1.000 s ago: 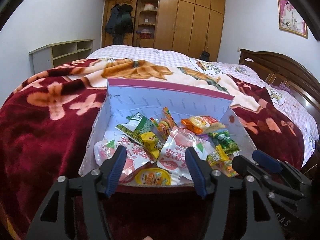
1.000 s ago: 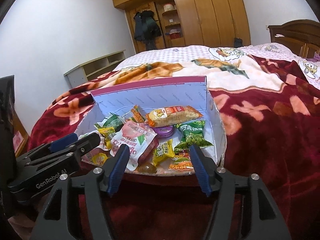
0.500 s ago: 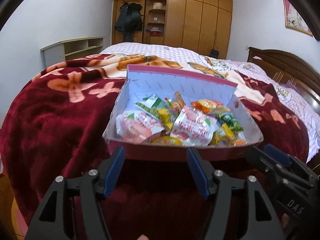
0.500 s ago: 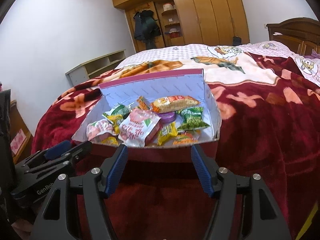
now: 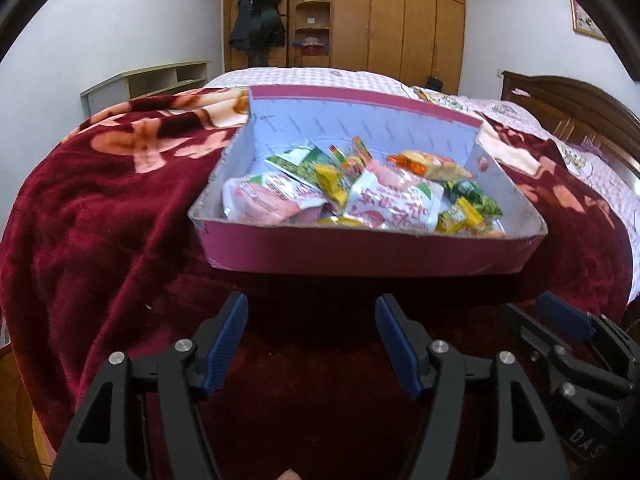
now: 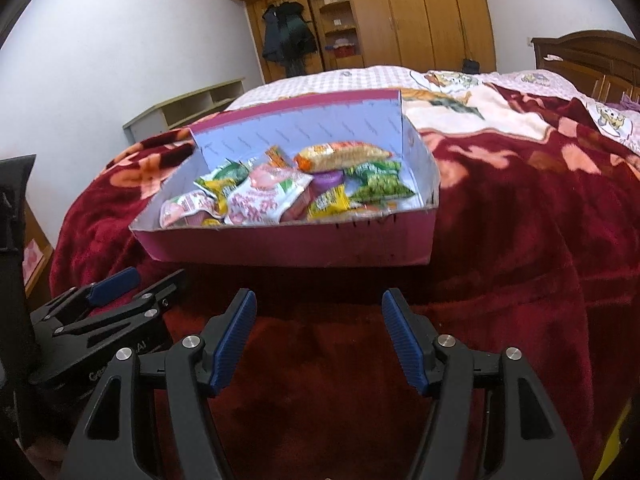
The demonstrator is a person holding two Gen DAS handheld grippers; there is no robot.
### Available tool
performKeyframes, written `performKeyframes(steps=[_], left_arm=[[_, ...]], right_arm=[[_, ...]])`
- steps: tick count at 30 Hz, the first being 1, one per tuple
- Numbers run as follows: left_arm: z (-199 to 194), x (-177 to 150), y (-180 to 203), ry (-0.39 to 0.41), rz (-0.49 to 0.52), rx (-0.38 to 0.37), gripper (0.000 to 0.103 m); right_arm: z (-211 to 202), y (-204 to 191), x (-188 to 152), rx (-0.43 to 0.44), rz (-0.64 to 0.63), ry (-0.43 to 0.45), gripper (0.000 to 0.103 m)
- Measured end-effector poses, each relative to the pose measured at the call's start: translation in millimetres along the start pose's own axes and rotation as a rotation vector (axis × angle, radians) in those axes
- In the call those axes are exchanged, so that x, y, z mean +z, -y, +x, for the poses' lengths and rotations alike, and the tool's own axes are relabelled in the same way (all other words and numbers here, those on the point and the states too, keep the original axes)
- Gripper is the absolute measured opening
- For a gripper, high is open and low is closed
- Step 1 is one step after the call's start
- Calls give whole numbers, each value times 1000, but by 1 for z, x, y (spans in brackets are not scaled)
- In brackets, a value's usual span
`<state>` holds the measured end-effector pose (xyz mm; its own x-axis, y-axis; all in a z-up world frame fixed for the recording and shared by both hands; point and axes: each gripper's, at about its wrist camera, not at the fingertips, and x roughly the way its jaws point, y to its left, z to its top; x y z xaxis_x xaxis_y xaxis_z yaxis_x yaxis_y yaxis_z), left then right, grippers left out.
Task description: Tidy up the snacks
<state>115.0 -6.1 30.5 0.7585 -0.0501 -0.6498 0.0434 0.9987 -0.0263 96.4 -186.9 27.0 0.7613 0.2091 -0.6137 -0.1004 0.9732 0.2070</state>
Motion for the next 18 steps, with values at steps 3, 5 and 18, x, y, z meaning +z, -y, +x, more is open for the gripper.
performKeyframes(steps=[3,5,18], left_arm=[[6,-3,3,-22,5,-8,70],[9,-5,5,-30,10,-2,70],[17,-7,3,-55,1,-4,70]], right_arm=[[3,2,-2,-5,10,-9,67],[5,3,-3,-7,14,-13,67],[13,4,-7,-6,18,-37,67]])
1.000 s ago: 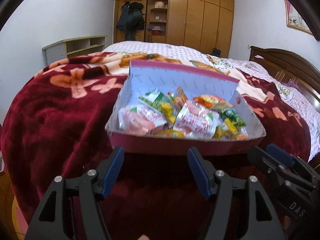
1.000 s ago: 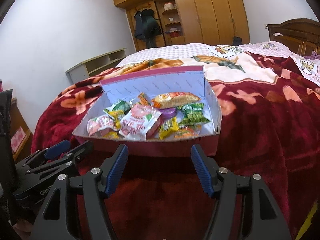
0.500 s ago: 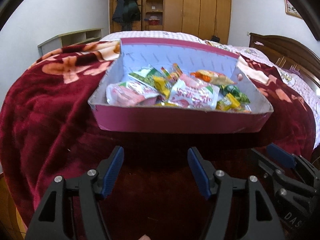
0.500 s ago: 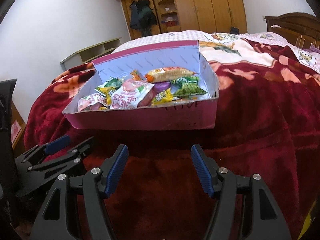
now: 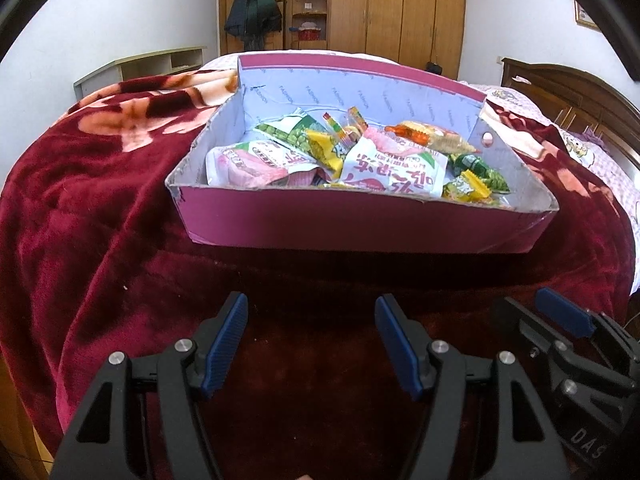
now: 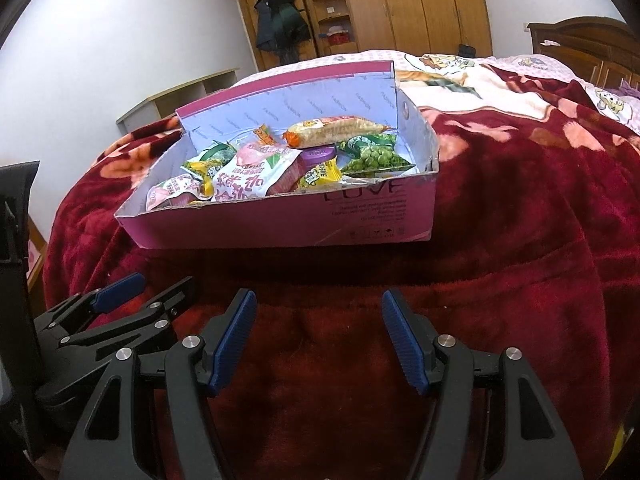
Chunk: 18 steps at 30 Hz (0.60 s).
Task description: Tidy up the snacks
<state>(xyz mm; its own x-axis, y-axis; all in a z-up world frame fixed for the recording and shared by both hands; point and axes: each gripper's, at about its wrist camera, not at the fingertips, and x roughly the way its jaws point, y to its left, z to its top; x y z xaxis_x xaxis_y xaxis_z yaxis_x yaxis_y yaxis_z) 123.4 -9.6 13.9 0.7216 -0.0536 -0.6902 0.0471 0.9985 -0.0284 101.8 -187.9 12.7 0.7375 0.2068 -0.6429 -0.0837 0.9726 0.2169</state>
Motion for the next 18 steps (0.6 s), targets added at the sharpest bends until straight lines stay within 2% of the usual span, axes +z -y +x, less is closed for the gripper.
performKeyframes(steps=[18], left_arm=[[-4,2,6,23,29,-5,70]], right_arm=[[0,4,0,-4,25,-20,67]])
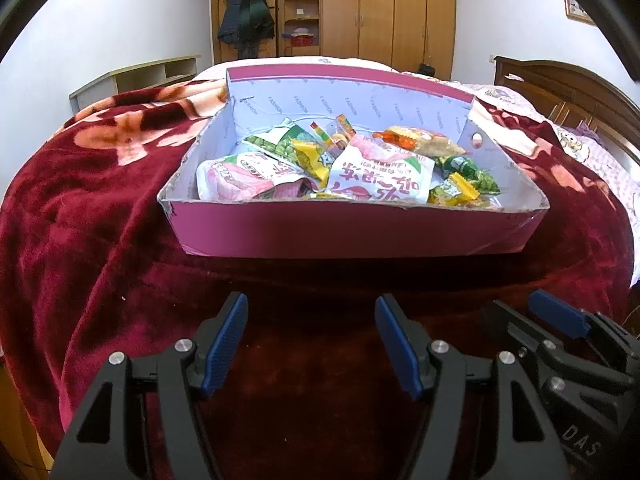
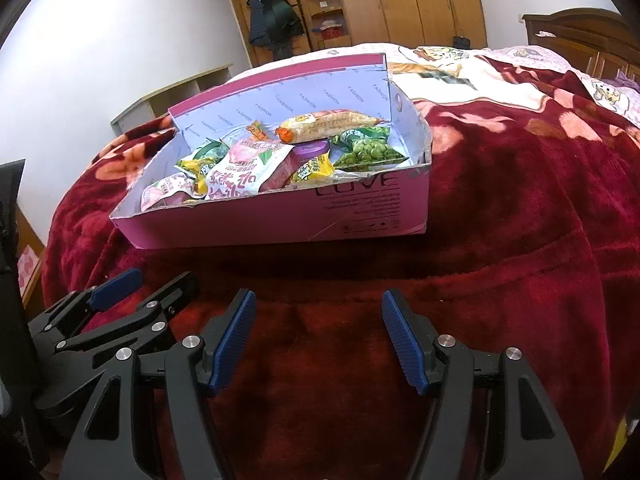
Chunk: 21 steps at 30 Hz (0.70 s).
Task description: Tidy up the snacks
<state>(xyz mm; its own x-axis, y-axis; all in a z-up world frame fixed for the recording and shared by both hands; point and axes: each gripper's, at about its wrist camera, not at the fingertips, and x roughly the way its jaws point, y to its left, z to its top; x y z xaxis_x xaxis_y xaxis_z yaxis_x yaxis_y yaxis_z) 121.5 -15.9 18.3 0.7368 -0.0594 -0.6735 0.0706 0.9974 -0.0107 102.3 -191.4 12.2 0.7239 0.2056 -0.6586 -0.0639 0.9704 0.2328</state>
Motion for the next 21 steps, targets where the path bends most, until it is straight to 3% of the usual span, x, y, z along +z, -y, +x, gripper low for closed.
performKeyframes(steps=[21], left_arm=[[3,-1,-10,-23,-46,-3,70]], right_arm=[[0,-2,-2,5,5,-9,67]])
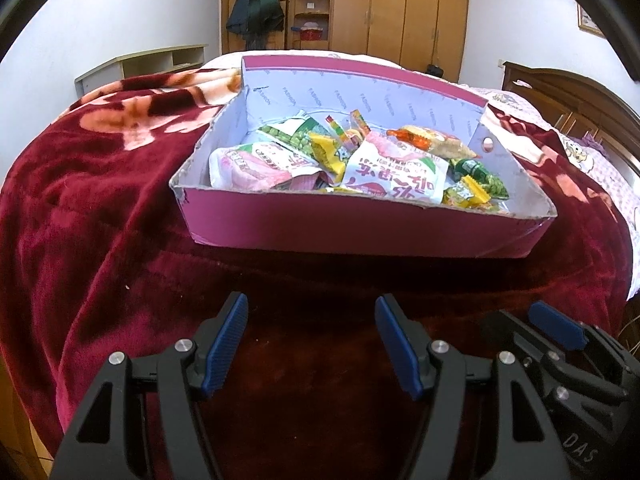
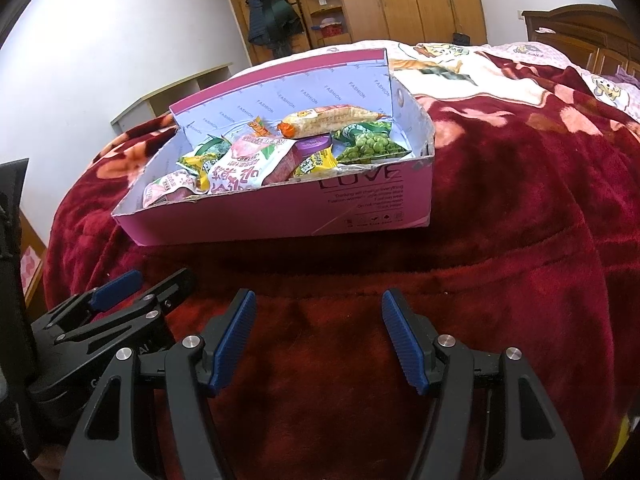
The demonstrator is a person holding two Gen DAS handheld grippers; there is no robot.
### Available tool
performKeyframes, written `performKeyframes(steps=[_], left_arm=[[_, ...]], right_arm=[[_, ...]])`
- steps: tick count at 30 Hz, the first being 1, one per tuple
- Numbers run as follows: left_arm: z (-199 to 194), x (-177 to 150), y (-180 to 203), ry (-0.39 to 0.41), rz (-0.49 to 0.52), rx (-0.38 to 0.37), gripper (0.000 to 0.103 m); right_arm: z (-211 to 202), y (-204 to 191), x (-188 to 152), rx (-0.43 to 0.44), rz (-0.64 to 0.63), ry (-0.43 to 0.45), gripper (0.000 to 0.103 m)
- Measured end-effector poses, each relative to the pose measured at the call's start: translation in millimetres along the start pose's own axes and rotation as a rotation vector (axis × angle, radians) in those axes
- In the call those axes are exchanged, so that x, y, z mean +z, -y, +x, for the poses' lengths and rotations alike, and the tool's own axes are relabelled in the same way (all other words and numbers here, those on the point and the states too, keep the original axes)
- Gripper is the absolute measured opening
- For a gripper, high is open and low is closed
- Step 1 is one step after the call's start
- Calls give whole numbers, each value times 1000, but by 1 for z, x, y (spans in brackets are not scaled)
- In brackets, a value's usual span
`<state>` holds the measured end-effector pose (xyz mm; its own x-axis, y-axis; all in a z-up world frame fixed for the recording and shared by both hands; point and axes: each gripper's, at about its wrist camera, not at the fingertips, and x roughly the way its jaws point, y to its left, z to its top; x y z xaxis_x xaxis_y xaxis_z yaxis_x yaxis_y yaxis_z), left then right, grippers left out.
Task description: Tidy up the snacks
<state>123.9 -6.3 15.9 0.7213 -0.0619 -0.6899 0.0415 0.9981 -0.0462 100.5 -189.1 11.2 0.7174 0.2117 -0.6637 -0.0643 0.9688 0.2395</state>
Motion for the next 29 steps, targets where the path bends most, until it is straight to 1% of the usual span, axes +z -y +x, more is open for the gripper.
performKeyframes(steps=[29], left_arm=[[-2,0,-2,-3,-4,-2,70]], right_arm=[[-1,0,-1,1,6,1,67]])
